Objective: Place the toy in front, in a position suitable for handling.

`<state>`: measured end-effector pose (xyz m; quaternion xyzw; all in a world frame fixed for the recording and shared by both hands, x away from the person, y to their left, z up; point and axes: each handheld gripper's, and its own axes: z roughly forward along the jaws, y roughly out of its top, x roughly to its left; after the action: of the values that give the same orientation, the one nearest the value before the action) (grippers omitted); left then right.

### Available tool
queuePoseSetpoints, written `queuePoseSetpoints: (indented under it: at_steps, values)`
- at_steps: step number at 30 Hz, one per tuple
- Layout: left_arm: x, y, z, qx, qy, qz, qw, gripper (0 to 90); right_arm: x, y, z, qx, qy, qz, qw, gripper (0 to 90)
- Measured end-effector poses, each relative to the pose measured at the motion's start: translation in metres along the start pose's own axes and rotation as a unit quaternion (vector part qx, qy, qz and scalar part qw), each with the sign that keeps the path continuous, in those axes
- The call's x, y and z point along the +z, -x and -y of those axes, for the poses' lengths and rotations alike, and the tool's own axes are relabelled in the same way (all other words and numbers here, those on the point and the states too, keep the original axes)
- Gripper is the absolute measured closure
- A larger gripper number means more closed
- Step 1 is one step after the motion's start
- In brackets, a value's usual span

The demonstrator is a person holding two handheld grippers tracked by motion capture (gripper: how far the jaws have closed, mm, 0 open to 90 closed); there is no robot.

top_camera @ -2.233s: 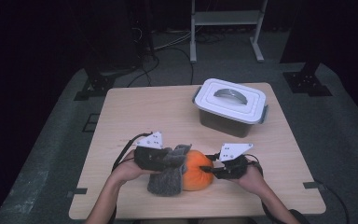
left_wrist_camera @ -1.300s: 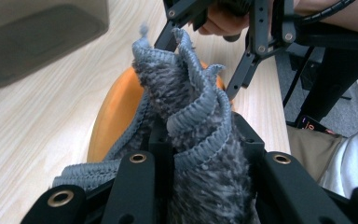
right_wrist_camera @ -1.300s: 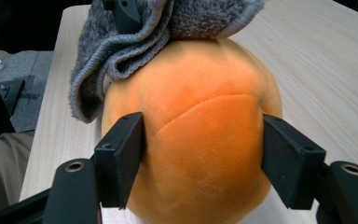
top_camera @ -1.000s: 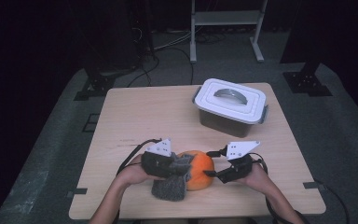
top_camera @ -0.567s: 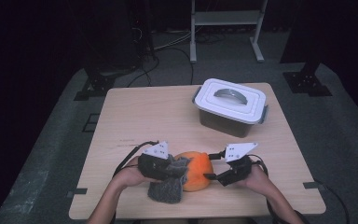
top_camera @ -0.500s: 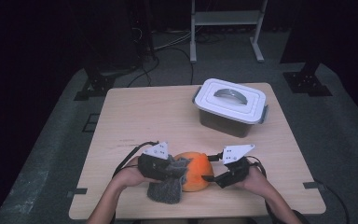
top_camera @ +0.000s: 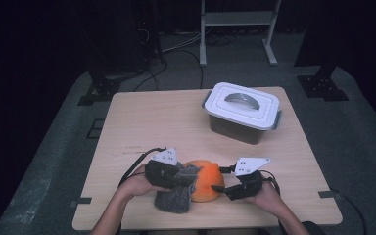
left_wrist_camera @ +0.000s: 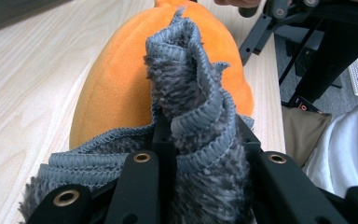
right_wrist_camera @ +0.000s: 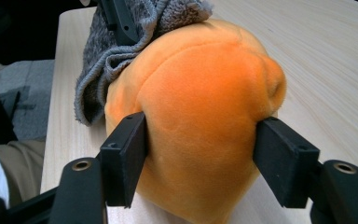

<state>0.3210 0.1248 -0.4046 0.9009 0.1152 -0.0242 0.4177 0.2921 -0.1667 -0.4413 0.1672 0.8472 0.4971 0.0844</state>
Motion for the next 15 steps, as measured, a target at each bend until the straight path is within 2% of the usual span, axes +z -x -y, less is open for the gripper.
queuePoseSetpoints:
  at_steps: [6, 9, 15]
  values:
    - [0.004, -0.004, -0.008, -0.009, -0.016, -0.006, 0.9998, 69.6, 0.0, -0.004, 0.005, 0.028, 0.012, 0.018, 0.9994, 34.5]
    - [0.004, -0.003, -0.009, -0.011, -0.019, -0.008, 0.9997, 69.6, 0.0, -0.006, 0.006, 0.031, 0.016, 0.023, 0.9991, 34.7]
    - [0.003, 0.001, -0.009, -0.009, -0.027, -0.013, 0.9995, 69.5, -0.001, -0.019, 0.003, -0.004, -0.008, 0.029, 0.9995, 33.9]
